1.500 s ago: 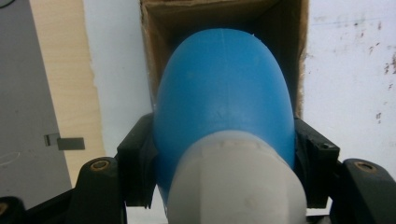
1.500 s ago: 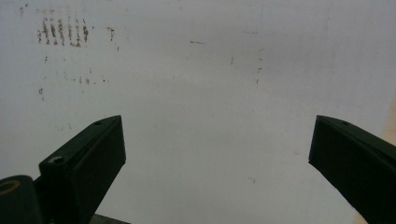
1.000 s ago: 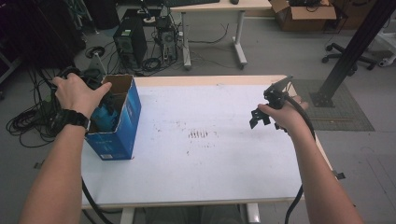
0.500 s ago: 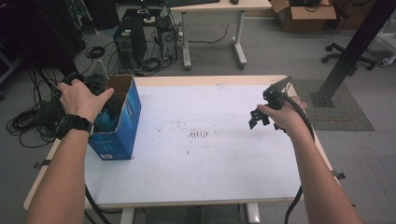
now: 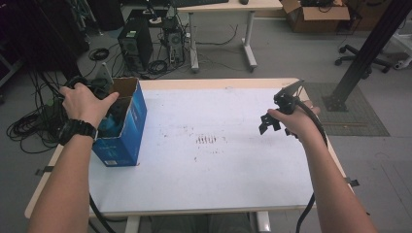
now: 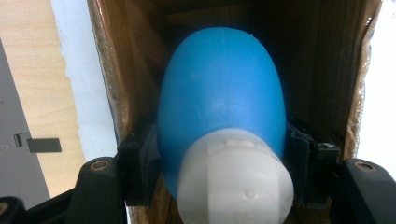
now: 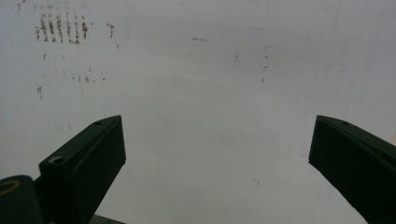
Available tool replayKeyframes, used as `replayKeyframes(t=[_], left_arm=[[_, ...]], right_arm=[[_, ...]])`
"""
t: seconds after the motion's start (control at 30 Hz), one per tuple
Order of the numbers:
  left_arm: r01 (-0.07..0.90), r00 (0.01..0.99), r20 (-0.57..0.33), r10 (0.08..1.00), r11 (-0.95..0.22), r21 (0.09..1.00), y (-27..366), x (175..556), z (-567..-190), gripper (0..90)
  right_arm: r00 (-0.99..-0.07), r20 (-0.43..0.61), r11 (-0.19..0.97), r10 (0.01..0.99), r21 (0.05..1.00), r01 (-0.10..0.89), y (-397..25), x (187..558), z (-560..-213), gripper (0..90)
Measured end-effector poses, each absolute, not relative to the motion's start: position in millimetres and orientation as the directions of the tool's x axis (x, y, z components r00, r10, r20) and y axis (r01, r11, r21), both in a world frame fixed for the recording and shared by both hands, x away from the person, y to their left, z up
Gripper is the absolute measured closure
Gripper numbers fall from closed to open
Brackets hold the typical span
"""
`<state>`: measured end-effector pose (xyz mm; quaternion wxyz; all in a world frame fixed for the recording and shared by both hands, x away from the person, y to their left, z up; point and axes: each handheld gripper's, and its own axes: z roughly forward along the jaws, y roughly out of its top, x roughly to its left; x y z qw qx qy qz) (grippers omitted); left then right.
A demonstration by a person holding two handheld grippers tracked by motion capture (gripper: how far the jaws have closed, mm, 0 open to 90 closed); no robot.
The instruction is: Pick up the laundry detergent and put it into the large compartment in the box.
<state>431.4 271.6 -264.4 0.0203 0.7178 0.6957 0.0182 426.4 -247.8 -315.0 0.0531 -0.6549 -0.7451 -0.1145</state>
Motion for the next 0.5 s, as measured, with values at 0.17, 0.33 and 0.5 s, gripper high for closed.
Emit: replayKeyframes(t=[0.17,0.33,0.5], left_arm=[[0.999,0.031,0.012,0.999,-0.032,0.04,270.4,431.0,-261.9,33.9],[0.999,0.03,0.01,1.0,-0.03,0.042,270.4,429.8,-261.8,33.1],[0.999,0.022,0.01,1.0,-0.023,0.041,270.4,429.5,-260.9,32.0]], right_arm=[[-0.132,0.233,0.112,0.963,0.097,0.989,-246.7,425.8,-314.8,3.7],[-0.137,0.236,0.116,0.962,0.099,0.988,-245.3,425.7,-314.6,3.7],[-0.14,0.236,0.118,0.961,0.104,0.987,-245.8,425.0,-315.1,3.7]])
